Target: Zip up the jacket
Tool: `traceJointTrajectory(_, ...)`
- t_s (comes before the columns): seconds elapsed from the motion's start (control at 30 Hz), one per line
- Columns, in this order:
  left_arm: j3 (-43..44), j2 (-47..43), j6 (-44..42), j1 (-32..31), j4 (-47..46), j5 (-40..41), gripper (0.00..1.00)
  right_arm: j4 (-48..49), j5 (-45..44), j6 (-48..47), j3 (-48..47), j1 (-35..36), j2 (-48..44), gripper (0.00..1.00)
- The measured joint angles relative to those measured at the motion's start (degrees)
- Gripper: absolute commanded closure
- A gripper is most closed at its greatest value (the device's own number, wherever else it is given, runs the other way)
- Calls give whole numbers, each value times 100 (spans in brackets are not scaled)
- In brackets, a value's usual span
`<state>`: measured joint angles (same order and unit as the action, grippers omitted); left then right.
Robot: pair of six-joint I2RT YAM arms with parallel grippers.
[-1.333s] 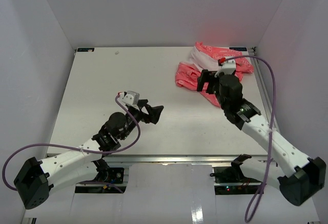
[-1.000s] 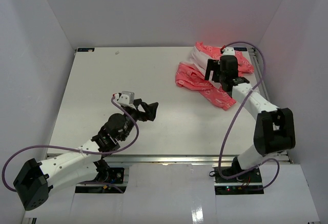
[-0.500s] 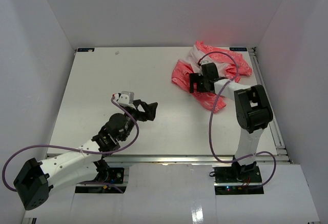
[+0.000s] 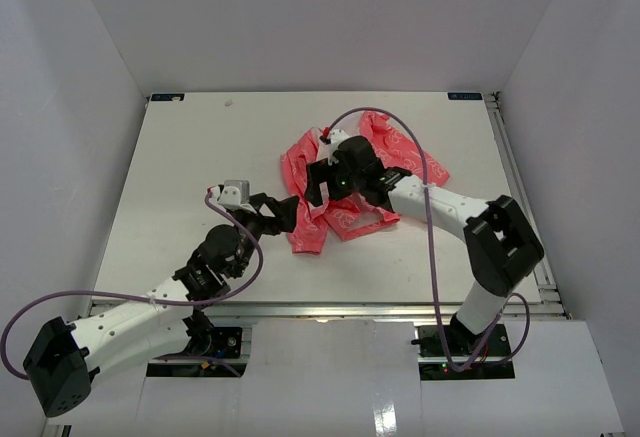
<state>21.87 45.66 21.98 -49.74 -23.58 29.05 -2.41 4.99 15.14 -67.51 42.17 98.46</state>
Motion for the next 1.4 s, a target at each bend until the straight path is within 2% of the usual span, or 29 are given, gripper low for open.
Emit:
traceJointTrajectory(0.17,-9,11,15,0,-22,34,2,-51,-162,14,54,-46,-1137,6)
traceJointTrajectory(0.23,-4,112,13,0,-51,13,2,-85,-531,-59,151,-60,-1577,6)
traceJointTrajectory(0.43,342,1105,35,0,160,-206,2,-205,-1244,-195,652,-542,-2498,7)
traceJointTrajectory(0.7,1071,2308,174,97,703,-672,2,-430,-1696,-231,1372,-1587,-2342,7)
traceJointTrajectory(0.9,1698,3297,338,435,1279,-1060,4,-495,-1958,-349,1397,-1630,-1669,2)
traceJointTrajectory(0.97,1912,3639,386,512,1482,-1099,5,-538,-2082,-371,1397,-1626,-1511,3)
traceJointTrajectory(1.07,2146,4057,453,627,1812,-1113,4,-582,-2320,-410,1388,-1624,-1370,10)
traceJointTrajectory(1.23,2373,4506,732,940,2363,-1166,4,-647,-2844,-596,1165,-1634,-1146,32)
traceJointTrajectory(1.33,2559,4855,889,1176,2599,-1123,2,-631,-2968,-670,1054,-1679,-960,41)
traceJointTrajectory(1.4,2675,4984,1009,1299,2723,-1059,2,-640,-2991,-679,1050,-1704,-896,43)
